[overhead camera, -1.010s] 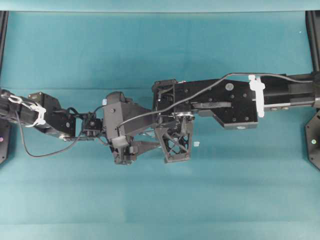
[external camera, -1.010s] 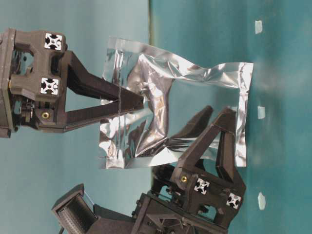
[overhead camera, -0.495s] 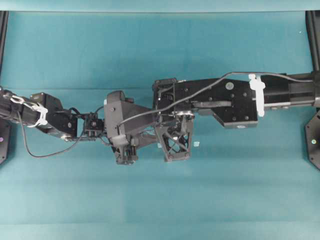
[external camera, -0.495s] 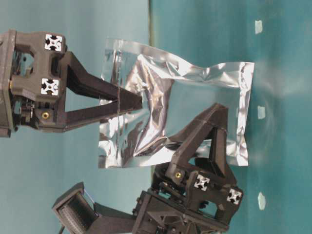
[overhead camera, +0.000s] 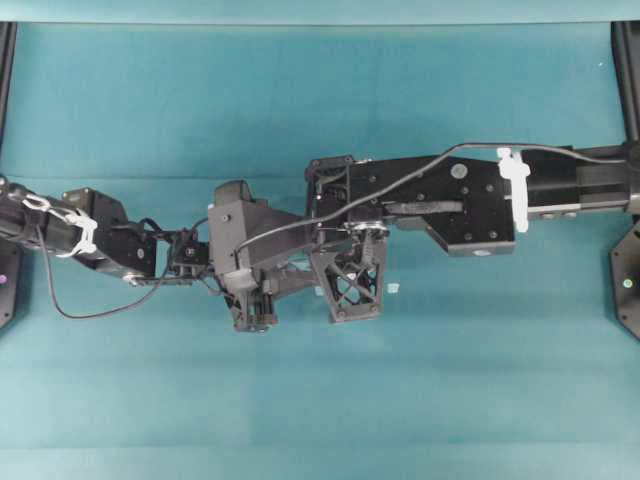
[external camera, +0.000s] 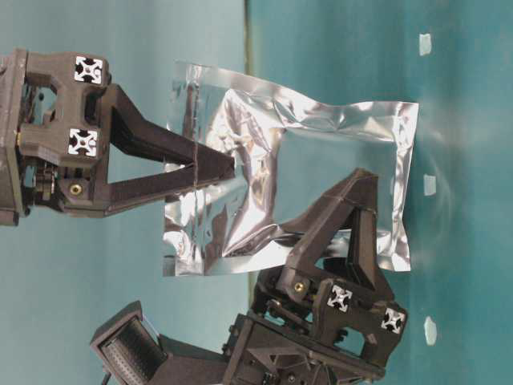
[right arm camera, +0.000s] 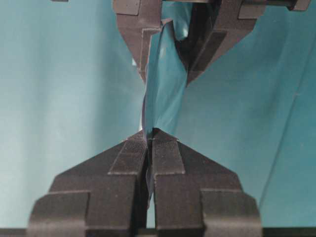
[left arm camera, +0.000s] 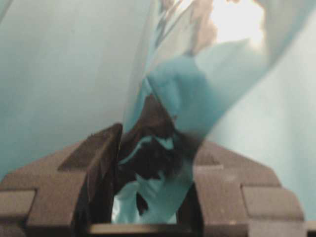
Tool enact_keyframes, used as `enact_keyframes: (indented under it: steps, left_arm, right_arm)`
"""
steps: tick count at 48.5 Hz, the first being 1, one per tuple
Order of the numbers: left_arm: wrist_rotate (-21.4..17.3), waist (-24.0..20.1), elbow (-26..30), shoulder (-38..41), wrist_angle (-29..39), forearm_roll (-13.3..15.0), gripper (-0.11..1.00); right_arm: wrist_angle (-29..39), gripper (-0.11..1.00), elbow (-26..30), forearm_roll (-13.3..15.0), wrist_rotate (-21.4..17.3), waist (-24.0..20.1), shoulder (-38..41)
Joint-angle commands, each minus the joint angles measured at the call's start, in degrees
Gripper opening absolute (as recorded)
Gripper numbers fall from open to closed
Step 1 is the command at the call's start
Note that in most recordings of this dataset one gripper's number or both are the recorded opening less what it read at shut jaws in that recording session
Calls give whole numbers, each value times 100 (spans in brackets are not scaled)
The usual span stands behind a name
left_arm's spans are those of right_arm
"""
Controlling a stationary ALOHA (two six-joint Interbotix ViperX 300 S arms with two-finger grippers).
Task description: Hand over the silver zip bag and make it stand upright.
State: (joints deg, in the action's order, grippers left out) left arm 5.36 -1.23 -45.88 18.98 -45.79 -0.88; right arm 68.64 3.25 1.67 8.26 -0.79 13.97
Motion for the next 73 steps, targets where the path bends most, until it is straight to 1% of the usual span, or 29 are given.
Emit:
enact_keyframes:
  steps: [1,13,21,27,31,33,35,37,41,43,45,49,52,58,73]
  left_arm:
    - [18,26,62,9,26,0,27]
    - [-9,26,70,9,53,-9,27]
    - [-44,26,70,9,88,-9,27]
    - [-44,26,88,9,97,-9,27]
    - [-44,26,88,9,97,0,27]
    - [-44,18,88,9,97,-9,27]
    - [-44,26,88,9,97,-9,27]
    - [-44,26,97,9,97,-9,27]
    - [-44,18,88,9,97,0,27]
    - [-44,18,88,9,88,-9,27]
    - [-44,26,88,9,97,-9,27]
    - [-44,26,88,9,97,-9,27]
    - [-44,26,70,9,88,-9,26]
    - [-44,26,62,9,97,-9,25]
    - [-44,26,0,-9,88,0,25]
  right_arm:
    - [-35,6,79,-26,9,-26,-229]
    - [-79,6,62,-26,9,-26,-229]
    - [-237,7,53,-26,9,-26,-237]
    - [-246,12,53,-70,9,-26,-237]
    - [-246,22,53,-176,26,-35,-255]
    - [-246,30,53,-185,26,-44,-255]
    - [-255,41,44,-193,18,-44,-264]
    - [-272,55,26,-193,18,-44,-290]
    - [-325,78,-18,-193,9,-44,-352]
    - [-369,88,-53,-193,0,-44,-413]
    - [-475,95,-97,-193,-9,-35,-510]
    - [-659,94,-211,-193,-97,0,-694]
    - [-800,92,-325,-185,-237,35,-861]
    - [-1081,92,-659,-167,-527,79,-1213]
    - [-2004,92,-1512,-141,-932,79,-2127]
